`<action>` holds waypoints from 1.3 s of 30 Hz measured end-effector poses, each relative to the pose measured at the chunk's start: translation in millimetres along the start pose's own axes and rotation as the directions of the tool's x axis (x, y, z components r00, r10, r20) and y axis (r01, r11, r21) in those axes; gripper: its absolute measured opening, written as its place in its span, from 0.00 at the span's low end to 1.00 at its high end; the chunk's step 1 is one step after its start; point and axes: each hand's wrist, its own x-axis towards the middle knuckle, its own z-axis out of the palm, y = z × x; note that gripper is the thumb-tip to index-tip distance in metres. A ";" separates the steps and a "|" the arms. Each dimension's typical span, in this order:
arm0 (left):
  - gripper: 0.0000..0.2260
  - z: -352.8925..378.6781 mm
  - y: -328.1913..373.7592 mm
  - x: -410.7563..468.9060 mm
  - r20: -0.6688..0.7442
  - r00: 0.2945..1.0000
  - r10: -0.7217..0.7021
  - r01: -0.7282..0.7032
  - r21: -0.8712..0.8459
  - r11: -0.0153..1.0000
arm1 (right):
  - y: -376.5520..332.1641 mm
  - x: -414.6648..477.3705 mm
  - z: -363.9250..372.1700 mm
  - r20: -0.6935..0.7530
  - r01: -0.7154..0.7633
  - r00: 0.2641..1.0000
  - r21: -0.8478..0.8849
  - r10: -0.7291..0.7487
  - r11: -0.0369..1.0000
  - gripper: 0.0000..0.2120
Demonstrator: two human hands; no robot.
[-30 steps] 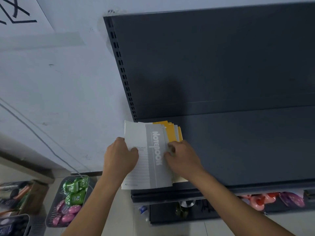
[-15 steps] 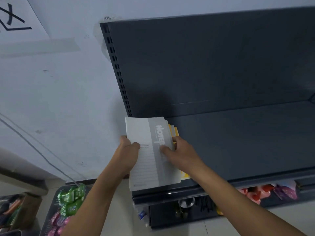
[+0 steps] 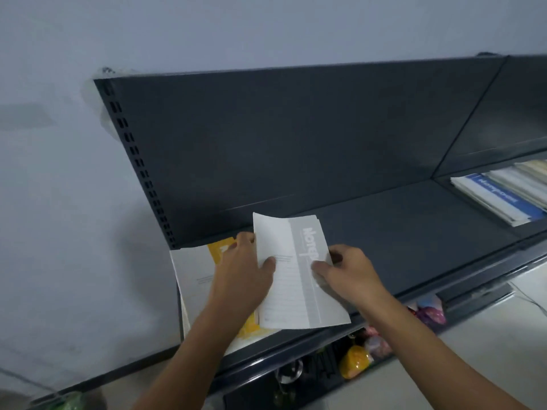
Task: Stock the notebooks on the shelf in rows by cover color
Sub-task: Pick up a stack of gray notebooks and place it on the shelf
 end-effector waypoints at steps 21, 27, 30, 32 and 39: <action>0.18 219.2 283.9 -5.7 0.197 0.938 0.286 -0.298 0.030 0.954 | 207.4 48.3 -278.6 -0.286 -0.055 0.958 -0.174 0.003 0.983 0.16; 0.16 279.4 358.9 -17.2 0.233 0.933 0.273 -0.287 0.026 0.958 | 262.7 56.6 -354.5 -0.284 -0.066 0.958 -0.126 0.028 0.990 0.19; 0.17 300.4 393.1 -17.6 0.244 0.926 0.289 -0.304 0.027 0.952 | 282.1 63.8 -387.9 -0.293 -0.073 0.956 -0.113 0.037 0.991 0.16; 0.17 312.3 412.9 -14.9 0.254 0.920 0.298 -0.314 0.024 0.949 | 292.5 70.5 -406.3 -0.306 -0.079 0.951 -0.110 0.042 0.991 0.15; 0.17 375.8 486.3 10.1 0.314 0.895 0.316 -0.329 -0.013 0.944 | 336.9 106.5 -477.2 -0.354 -0.139 0.930 -0.100 0.095 0.985 0.16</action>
